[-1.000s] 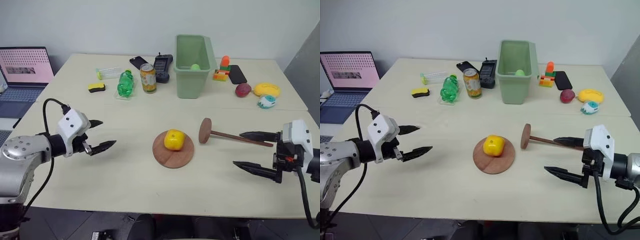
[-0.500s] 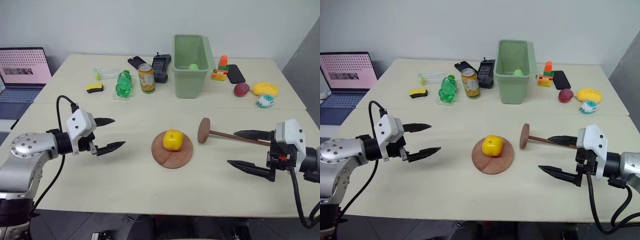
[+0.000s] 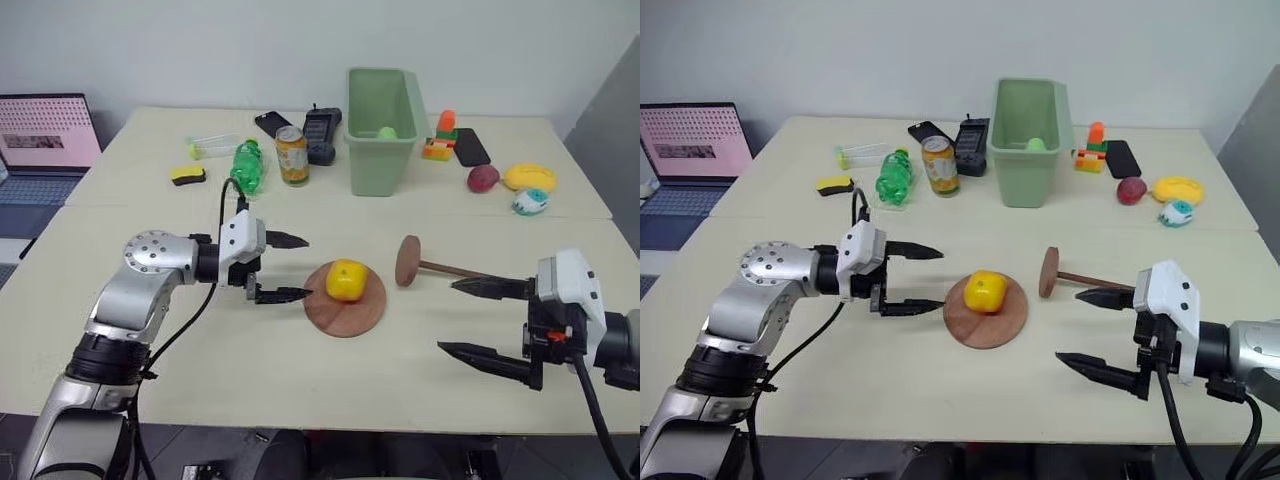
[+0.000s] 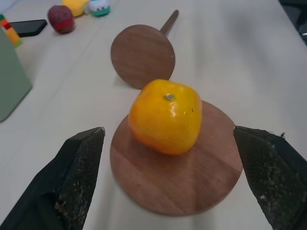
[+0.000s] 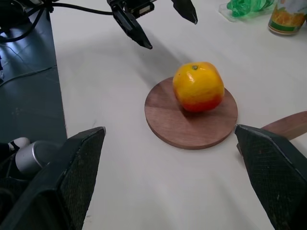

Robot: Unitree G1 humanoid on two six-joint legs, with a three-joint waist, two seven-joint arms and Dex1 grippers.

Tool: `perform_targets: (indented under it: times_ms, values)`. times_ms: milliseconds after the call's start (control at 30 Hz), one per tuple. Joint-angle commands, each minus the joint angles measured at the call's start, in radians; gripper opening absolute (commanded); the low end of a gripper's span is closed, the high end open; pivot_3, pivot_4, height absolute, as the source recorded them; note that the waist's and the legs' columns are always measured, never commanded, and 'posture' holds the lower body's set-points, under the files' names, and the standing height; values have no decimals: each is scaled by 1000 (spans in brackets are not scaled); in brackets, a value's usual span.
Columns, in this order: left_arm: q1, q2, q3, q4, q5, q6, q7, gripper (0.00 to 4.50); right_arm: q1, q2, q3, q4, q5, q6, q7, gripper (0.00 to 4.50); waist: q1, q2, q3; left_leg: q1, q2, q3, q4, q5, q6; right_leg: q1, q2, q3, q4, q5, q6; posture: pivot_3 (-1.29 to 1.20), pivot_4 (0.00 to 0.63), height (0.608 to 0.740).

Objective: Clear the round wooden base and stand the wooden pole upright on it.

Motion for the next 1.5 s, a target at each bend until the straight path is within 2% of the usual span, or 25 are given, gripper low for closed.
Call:
perform_targets:
  times_ms: [33, 500, 933, 967, 1133, 1333, 1500]
  values:
    - [-111, -71, -59, 93, 23, -36, -66, 4455, 32, 11, -26, -68, 18, 2, -45, 4500, 2, 0, 0, -1, 0, 0, 1, 0, 0, 0, 0, -1, 0, 0, 0, 0, 150, 740]
    - [-261, -242, -157, 424, 202, -232, -87, 4455, 60, 23, -14, -109, 32, -18, -103, 4500, 0, -1, 0, -6, -1, -1, 4, 0, 0, -2, 0, -2, 0, 0, 0, 0, 150, 740]
    - [-294, -333, -152, 533, 256, -276, -83, 4455, 41, 24, 25, -113, 29, -33, -124, 4500, 0, -1, 0, -9, -2, -3, 8, 0, 0, -2, 0, -2, 0, 0, 0, 0, 150, 740]
    - [-294, -335, -149, 534, 253, -276, -85, 4278, 39, 23, 26, -113, 30, -34, -127, 4500, 0, -1, 0, -9, -2, -3, 8, 0, 0, -2, 0, -2, 0, 0, 0, 0, 150, 740]
    - [-291, -330, -138, 530, 245, -260, -89, 3562, 32, 19, 31, -112, 30, -36, -132, 4500, 0, -1, 0, -9, -2, -4, 8, 0, 1, -2, 0, -3, 0, 0, 0, 0, 150, 740]
    - [-255, -264, -59, 459, 209, -196, -34, 3499, -15, 5, 48, -88, 27, -38, -112, 4500, -3, -1, 0, -9, -1, -4, 8, 0, 1, -2, 0, -2, 1, 0, 0, 0, 150, 740]
    - [-219, -157, 114, 452, 191, -131, 169, 3493, -137, -7, 127, -36, 19, -46, -66, 4500, -6, -1, 0, -8, 0, -6, 9, 0, 1, -4, 0, -2, 4, 0, 0, 0, 150, 740]
